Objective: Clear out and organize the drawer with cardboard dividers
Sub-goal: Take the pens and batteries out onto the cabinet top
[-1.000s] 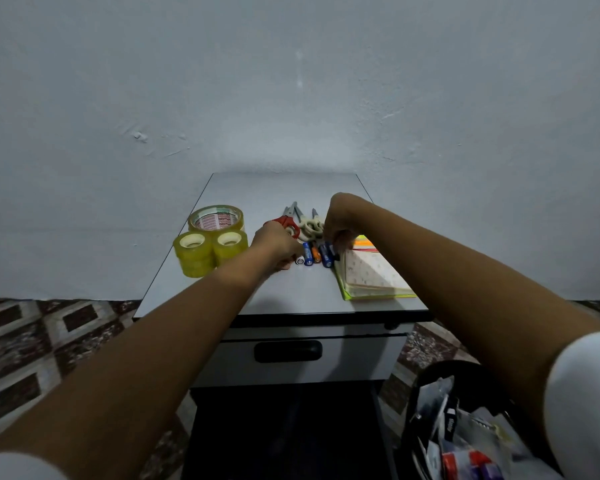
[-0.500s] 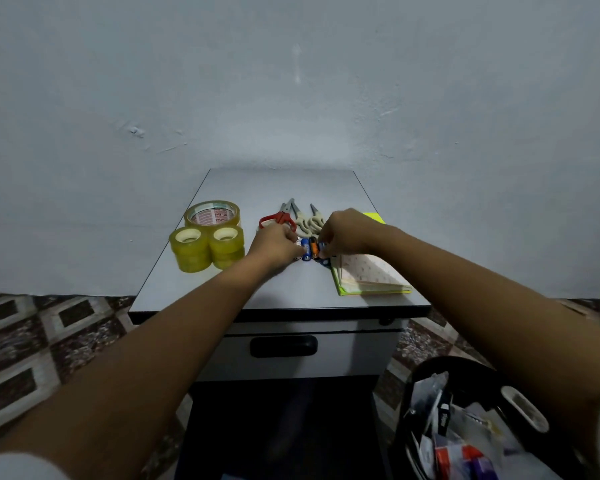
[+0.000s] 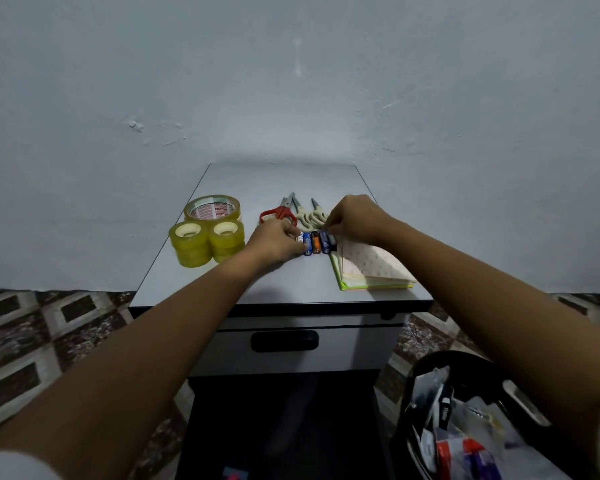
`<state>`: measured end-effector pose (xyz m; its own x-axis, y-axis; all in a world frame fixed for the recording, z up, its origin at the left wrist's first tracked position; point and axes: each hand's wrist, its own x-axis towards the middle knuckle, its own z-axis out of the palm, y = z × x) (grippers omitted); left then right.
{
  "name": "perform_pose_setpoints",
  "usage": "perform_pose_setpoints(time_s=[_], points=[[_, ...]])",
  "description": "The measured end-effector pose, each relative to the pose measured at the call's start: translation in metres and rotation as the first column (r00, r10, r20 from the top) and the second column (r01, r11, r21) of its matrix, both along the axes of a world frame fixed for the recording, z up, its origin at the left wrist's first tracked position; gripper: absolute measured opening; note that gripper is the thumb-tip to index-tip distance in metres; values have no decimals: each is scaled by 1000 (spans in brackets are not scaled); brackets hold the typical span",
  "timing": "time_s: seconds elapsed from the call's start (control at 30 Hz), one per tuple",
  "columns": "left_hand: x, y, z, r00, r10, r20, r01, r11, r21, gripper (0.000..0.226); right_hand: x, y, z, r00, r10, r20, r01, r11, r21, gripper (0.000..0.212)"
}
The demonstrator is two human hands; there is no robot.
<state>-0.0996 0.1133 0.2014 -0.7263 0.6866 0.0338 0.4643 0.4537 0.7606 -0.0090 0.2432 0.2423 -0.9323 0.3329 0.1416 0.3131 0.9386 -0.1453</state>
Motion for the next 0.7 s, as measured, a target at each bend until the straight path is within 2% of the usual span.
perform_pose_setpoints(time_s=[0.2,0.47,0.6,0.7], points=[[6,-3,-2,998,-44,-51,44,999,9,41,12,12,5,999,-28,-40,27,999,-36,24],[11,-1,-4,998,-11,-65,13,999,31,40,38,4,7,998,10,-69,-8,999,32,27],[15,-1,-2,996,17,-93,-13,999,36,38,74,-4,-13,997,-72,-11,72,996,47,35],[24,2,-1,996,53,-77,-49,997,51,17,97,2,-30,966,-232,-110,230,973,-31,29]])
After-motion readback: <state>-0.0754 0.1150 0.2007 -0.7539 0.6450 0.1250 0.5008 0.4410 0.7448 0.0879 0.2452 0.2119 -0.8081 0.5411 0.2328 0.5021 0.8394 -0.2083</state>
